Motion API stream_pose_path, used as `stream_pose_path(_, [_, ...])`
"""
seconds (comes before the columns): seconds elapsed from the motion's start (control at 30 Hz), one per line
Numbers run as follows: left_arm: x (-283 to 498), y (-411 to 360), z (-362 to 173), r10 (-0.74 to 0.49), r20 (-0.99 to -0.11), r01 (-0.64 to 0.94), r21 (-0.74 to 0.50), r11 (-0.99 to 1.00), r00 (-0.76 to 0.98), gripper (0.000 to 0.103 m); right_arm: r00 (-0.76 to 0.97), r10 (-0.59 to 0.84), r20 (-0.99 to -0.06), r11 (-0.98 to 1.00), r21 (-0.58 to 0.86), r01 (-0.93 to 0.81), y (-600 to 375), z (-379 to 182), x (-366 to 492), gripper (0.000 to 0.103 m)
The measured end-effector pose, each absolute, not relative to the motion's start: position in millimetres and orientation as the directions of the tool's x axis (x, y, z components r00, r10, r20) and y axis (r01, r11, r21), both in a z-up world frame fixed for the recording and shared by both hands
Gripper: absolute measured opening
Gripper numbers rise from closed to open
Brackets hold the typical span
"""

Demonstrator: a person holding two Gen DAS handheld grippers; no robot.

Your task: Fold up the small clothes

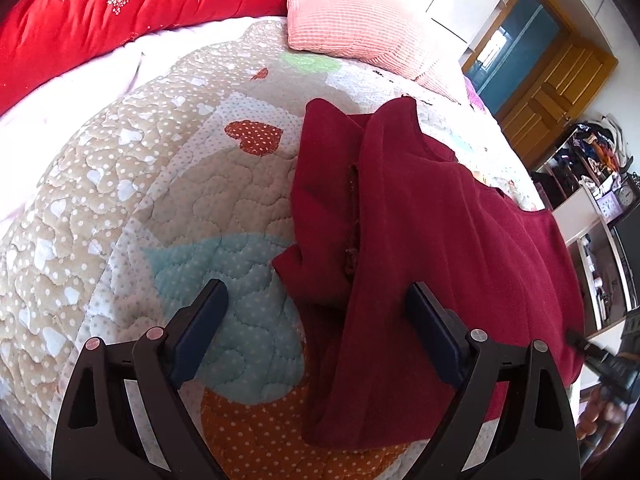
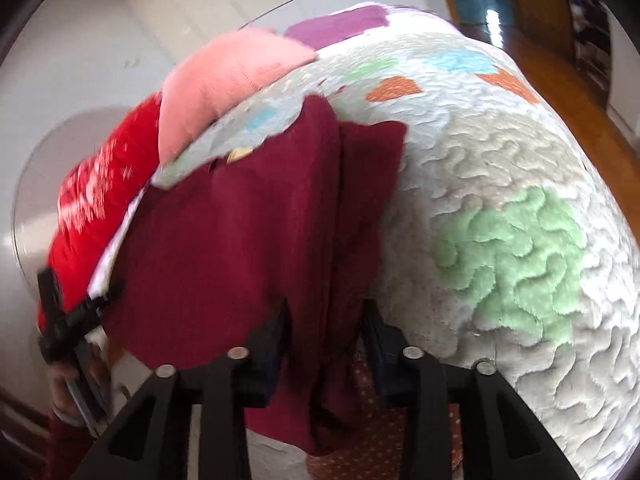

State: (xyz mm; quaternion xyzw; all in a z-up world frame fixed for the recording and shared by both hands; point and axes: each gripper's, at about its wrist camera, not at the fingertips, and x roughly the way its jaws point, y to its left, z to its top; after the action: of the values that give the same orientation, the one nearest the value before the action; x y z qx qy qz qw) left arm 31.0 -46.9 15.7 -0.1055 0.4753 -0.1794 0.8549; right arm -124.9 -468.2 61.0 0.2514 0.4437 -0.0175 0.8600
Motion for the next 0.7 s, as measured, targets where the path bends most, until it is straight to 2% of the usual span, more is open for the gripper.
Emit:
stream_pose_path(0.13, [27,-45,11,-0.413,-0.753,0.209,-0.358,0.91,0.512,0.092,0.704,0.041,-0.709,0.918,0.305,0.254,-454,114,-125,0.051])
stream_pose_path(0.27, [23,-43,10,-0.416,-0.734,0.199,-0.369,0.908,0.536,0.092,0.695,0.239,-0.678,0.931,0.362,0.033,-397,144,-75,0.053])
stream_pose_path(0.37, [24,-40,8,-0.434,-0.721,0.198,-0.393,0.898,0.54,0.092,0.609,0.354,-0.709,0.92,0.381,-0.092,-340,136,-21,0.053])
stream_pose_path(0.5, [24,-36,8,-0.45,-0.712,0.197,-0.414,0.889,0.539,0.092,0.511,0.382,-0.77,0.921,0.363,-0.142,-280,110,47,0.053])
stream_pose_path(0.57, [22,-37,9,-0.456,-0.707,0.206,-0.415,0.886,0.54,0.092,0.452,0.407,-0.794,0.913,0.373,-0.165,-252,97,78,0.058])
stream_pose_path(0.6, [20,-36,9,-0.459,-0.704,0.207,-0.418,0.885,0.541,0.092,0.43,0.407,-0.806,0.913,0.368,-0.175,-235,90,94,0.067])
stream_pose_path(0.7, [19,-31,8,-0.489,-0.682,0.209,-0.455,0.866,0.544,0.092,0.367,0.37,-0.854,0.928,0.318,-0.195,-201,70,111,0.069])
